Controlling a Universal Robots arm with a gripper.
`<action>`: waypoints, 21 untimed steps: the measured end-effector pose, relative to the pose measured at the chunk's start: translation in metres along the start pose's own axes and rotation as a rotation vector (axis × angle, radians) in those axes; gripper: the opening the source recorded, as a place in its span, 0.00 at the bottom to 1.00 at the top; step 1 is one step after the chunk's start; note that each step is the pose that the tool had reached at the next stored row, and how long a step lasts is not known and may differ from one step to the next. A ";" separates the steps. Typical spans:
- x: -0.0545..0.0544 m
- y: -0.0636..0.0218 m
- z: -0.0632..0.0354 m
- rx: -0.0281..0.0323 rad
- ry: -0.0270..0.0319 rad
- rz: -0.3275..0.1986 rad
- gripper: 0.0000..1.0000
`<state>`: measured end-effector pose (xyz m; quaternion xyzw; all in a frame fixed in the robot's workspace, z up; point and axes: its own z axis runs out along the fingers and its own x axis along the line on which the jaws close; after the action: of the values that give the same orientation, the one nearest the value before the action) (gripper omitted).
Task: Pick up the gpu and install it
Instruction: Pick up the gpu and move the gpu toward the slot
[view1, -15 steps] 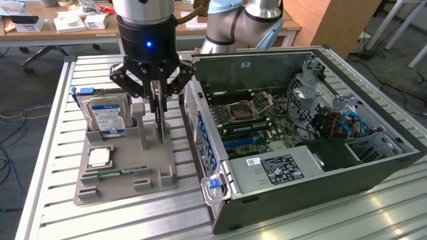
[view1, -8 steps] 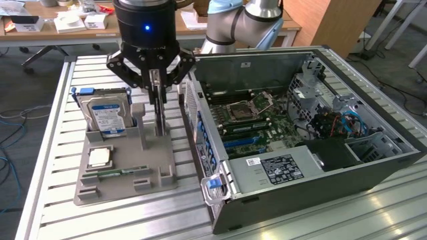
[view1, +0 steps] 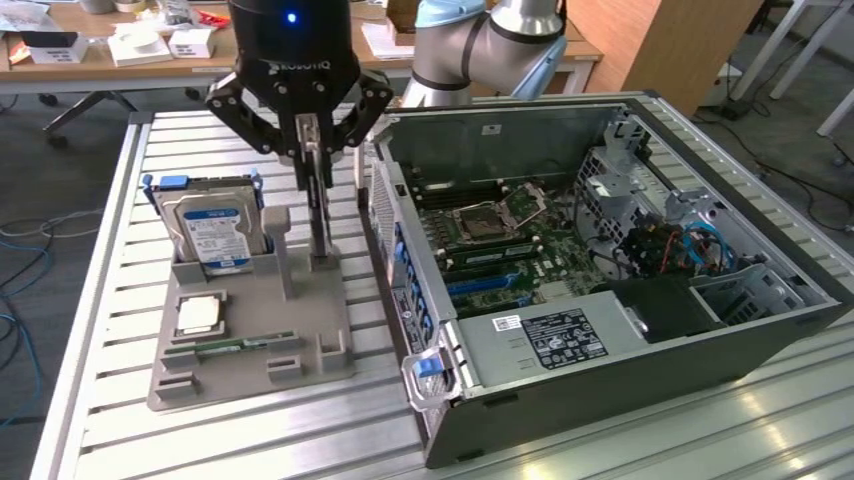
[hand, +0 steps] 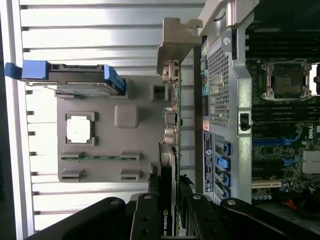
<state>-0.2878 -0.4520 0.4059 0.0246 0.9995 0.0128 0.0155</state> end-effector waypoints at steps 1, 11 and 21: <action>0.000 0.0001 -0.0033 0.0000 -0.0001 -0.001 0.26; -0.001 0.0007 -0.0294 -0.0004 -0.0002 -0.010 0.26; -0.003 0.0009 -0.0297 -0.0003 0.0001 -0.011 0.26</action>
<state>-0.2855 -0.4520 0.4357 0.0193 0.9996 0.0128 0.0155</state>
